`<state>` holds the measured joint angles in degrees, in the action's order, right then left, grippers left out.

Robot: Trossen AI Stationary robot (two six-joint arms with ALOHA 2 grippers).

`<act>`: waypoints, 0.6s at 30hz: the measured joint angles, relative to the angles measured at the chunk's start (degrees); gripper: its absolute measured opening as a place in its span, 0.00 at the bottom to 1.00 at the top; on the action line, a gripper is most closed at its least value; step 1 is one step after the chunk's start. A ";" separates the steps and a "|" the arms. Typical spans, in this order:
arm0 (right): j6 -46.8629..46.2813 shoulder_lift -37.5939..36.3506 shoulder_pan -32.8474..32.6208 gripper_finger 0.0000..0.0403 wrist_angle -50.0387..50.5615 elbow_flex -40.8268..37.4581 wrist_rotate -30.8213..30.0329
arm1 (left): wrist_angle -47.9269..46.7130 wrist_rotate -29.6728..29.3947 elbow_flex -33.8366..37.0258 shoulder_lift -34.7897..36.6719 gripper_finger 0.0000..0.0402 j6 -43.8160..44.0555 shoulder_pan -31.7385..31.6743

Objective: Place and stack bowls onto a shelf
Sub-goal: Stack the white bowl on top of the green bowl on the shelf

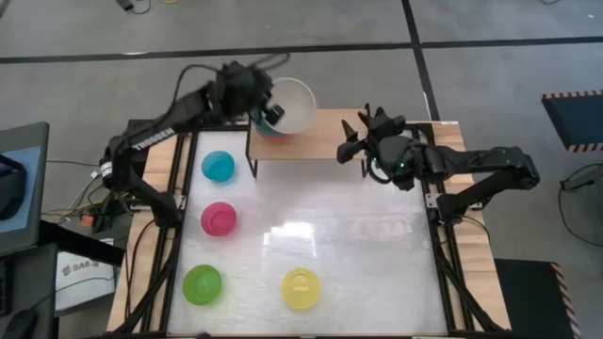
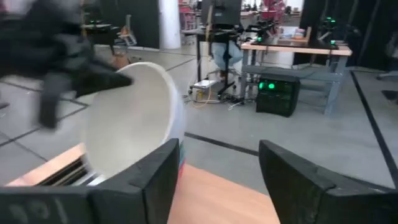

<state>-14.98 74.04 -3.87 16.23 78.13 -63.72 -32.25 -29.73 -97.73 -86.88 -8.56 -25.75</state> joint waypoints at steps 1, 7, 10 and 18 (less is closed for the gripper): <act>-0.02 0.02 -0.23 0.63 0.19 0.00 0.11 | -1.60 1.91 -0.45 -0.01 0.00 1.35 -1.98; -5.27 0.02 -1.04 0.63 3.34 -0.01 0.43 | -9.72 13.96 -0.66 -0.46 0.00 7.55 -12.31; -9.34 0.02 -1.04 0.63 5.61 -0.02 0.70 | -12.98 19.63 -0.66 -1.56 0.00 9.91 -15.47; -11.56 0.04 -1.02 0.63 6.14 -0.04 4.27 | -18.01 26.98 -0.66 -5.30 0.00 13.76 -18.95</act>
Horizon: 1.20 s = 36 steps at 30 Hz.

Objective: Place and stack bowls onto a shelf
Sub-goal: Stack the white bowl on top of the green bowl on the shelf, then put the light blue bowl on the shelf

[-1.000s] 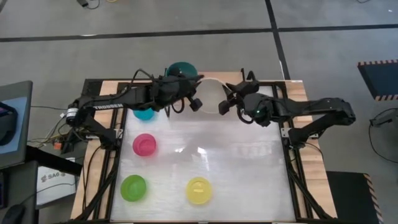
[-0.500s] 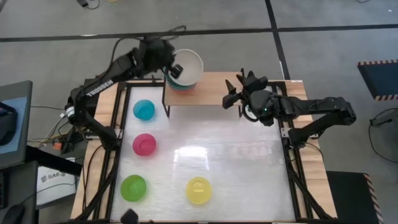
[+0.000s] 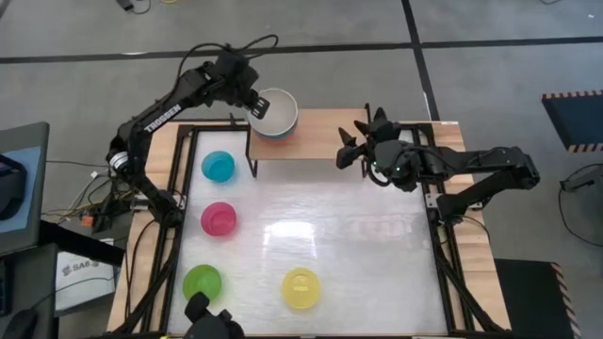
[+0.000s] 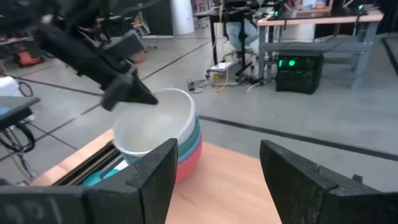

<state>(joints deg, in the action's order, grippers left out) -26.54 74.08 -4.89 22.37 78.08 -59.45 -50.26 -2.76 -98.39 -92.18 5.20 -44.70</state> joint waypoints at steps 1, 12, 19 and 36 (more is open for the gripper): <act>-0.34 0.00 -0.02 0.63 0.02 0.00 0.22 | -0.45 0.01 0.00 -0.34 0.01 0.09 -0.26; -2.44 0.02 -0.41 0.63 3.62 -0.02 3.97 | -2.51 0.26 -5.51 -0.37 0.30 0.19 -0.40; -11.06 0.05 1.18 0.63 17.31 -0.04 14.89 | -8.91 -7.05 -12.07 2.27 0.47 0.11 1.40; -15.06 0.33 -1.35 0.63 14.05 -5.73 40.43 | -2.85 -13.38 19.02 31.83 0.49 16.29 18.60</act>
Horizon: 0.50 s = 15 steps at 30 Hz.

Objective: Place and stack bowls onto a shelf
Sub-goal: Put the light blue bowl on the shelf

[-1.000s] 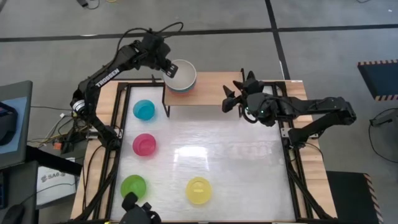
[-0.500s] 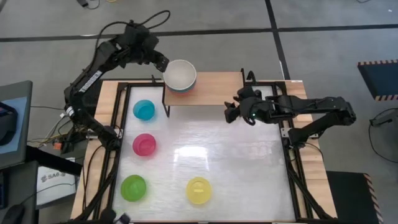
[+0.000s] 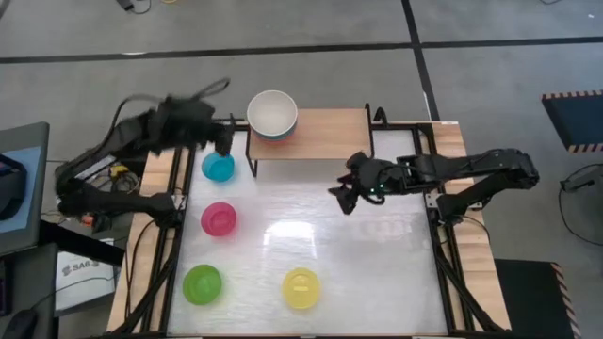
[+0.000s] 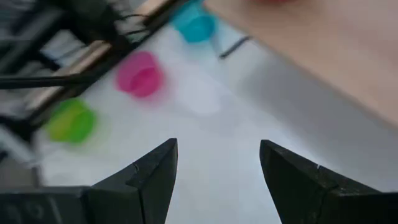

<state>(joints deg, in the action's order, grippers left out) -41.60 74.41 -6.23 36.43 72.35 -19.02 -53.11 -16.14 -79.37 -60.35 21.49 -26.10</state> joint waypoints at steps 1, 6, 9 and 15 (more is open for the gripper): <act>0.03 0.00 -0.28 0.63 -2.62 -0.93 0.98 | 1.96 -0.51 3.65 2.77 0.49 2.76 2.37; 0.10 2.25 -0.97 0.63 -19.81 -5.74 2.89 | 7.66 -4.78 18.08 13.66 0.49 15.08 15.13; 2.77 4.76 -0.74 0.63 -28.72 -5.92 2.82 | 7.46 -7.60 23.77 16.80 0.49 22.31 22.37; 1.04 9.89 -0.70 0.62 -31.23 -4.58 2.79 | 5.99 -13.53 29.83 16.61 0.49 34.75 34.89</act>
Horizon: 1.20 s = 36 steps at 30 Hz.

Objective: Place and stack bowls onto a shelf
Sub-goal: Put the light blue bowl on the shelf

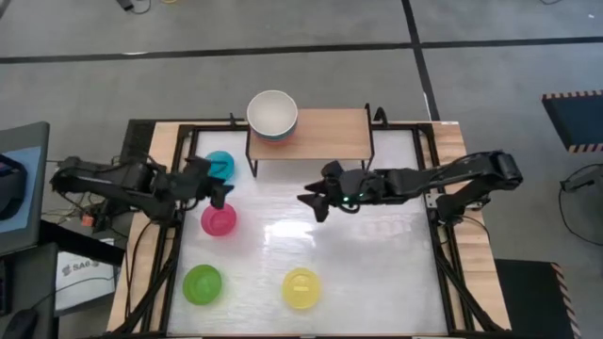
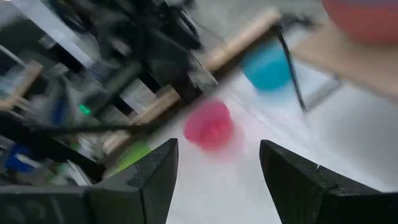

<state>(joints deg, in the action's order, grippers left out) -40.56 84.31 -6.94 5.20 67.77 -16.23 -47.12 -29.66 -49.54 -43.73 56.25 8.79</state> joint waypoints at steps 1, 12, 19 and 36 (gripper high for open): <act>-1.12 0.80 -0.01 0.62 0.69 0.25 -0.01 | -0.47 -0.86 0.35 -0.36 0.49 2.05 1.59; -7.26 2.48 -0.16 0.62 9.06 0.71 1.59 | -21.96 -2.52 3.96 -4.97 0.49 24.78 5.47; -7.62 2.30 -0.03 0.62 8.36 0.55 1.55 | -28.98 0.30 7.93 -3.39 0.49 30.26 -1.24; -7.45 2.30 1.88 0.62 7.62 0.55 3.41 | -20.03 8.13 9.79 -4.61 0.45 -3.79 -33.49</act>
<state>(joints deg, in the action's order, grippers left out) -48.01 86.61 -5.06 12.82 68.31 -12.82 -67.16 -21.53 -39.76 -48.35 52.45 -24.70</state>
